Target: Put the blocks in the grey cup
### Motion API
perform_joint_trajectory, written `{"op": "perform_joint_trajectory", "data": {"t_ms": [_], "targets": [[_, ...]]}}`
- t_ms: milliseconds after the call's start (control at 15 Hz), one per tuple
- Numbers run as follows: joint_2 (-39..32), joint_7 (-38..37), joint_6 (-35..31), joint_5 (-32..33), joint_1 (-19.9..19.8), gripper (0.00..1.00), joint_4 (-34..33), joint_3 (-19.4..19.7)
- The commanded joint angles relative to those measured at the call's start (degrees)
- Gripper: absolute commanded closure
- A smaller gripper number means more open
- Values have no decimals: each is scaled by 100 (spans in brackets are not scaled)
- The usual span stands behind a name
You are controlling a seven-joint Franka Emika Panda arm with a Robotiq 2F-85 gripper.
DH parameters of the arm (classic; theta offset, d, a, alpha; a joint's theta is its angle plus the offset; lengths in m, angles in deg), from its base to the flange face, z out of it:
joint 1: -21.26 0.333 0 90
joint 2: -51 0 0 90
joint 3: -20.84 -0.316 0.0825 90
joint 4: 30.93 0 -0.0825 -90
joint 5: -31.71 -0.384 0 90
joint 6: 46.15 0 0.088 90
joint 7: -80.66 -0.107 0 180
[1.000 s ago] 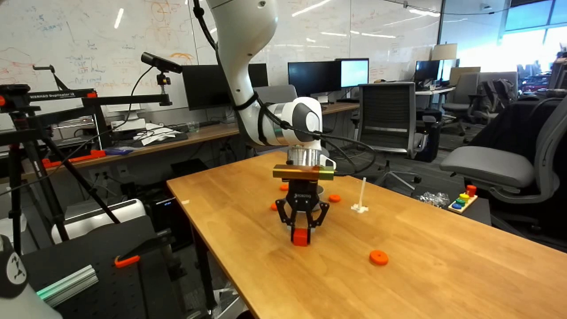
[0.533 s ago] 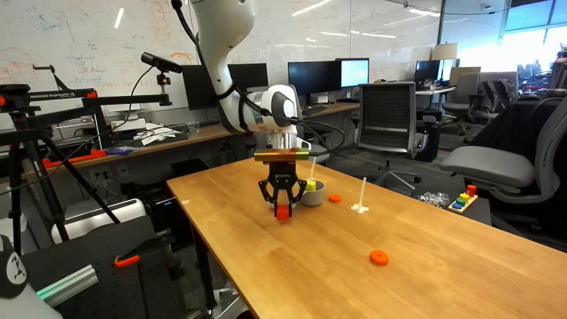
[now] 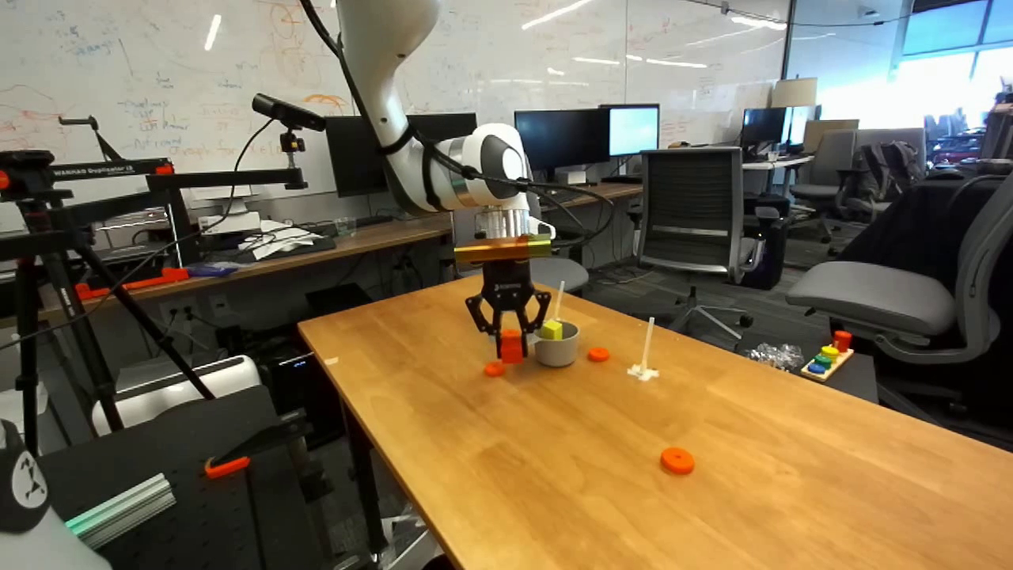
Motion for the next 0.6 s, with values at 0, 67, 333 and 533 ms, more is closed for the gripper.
{"op": "perform_joint_trajectory", "data": {"t_ms": [0,67,333,533], "targets": [[410,-64,144,-109,-61,87,87,71],[452,-86,157,-86,-70,87,48,107],[385,-85,258,-178,-152,87,-366,173],[148,-149,390,-386,-170,87,-894,170]]}}
